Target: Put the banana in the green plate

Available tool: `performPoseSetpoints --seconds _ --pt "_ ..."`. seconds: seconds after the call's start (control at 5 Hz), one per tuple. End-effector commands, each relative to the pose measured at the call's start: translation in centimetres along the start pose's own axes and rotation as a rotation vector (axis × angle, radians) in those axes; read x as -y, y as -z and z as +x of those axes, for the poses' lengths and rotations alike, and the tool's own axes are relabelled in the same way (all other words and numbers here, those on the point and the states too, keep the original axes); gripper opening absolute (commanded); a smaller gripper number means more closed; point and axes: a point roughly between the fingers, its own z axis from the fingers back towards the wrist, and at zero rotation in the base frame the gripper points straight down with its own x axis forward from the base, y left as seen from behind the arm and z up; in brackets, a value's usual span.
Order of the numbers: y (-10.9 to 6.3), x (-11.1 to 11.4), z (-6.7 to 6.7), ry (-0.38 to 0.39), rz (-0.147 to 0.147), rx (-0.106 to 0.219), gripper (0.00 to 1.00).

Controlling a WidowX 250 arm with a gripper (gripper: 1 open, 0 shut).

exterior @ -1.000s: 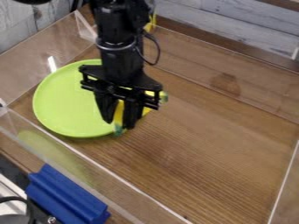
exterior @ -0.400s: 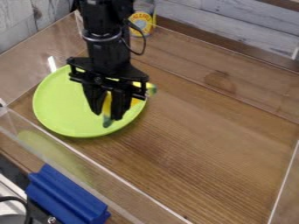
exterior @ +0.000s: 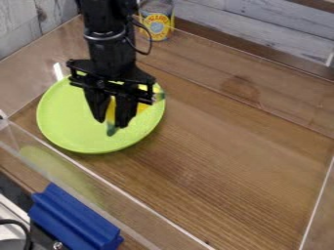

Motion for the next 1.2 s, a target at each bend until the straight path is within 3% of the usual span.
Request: performPoseSetpoints --seconds 0.0,1.0 --pt "-0.7 -1.1 1.4 -0.006 0.012 0.051 0.00" --pt "0.6 -3.3 4.0 -0.011 0.054 0.062 0.00"
